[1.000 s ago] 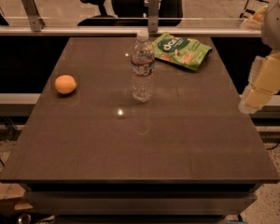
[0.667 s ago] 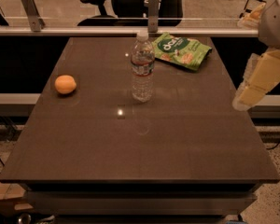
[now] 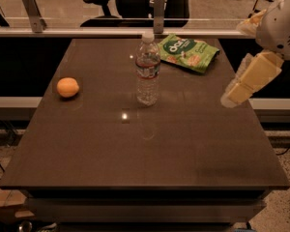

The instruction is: Pick water bottle

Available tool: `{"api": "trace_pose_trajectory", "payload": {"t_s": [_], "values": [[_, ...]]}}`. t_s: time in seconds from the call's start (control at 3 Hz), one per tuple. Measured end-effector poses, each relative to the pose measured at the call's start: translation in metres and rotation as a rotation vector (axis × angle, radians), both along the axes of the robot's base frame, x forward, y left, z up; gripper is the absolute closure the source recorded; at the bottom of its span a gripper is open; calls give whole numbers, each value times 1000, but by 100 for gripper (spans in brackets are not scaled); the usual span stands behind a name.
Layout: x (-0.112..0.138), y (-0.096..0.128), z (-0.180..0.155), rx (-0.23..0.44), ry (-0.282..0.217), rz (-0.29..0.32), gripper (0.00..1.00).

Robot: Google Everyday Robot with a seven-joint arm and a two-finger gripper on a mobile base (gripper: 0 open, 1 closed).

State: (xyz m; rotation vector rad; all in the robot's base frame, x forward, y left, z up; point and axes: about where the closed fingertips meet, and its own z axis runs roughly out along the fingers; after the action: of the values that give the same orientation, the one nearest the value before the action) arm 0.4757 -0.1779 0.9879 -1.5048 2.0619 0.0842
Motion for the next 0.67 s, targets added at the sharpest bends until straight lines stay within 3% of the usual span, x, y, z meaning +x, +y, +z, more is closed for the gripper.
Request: {"api": "trace_pose_trajectory", "payload": {"t_s": [0.67], "values": [[28,15,-19,246,0,14,0]]}}
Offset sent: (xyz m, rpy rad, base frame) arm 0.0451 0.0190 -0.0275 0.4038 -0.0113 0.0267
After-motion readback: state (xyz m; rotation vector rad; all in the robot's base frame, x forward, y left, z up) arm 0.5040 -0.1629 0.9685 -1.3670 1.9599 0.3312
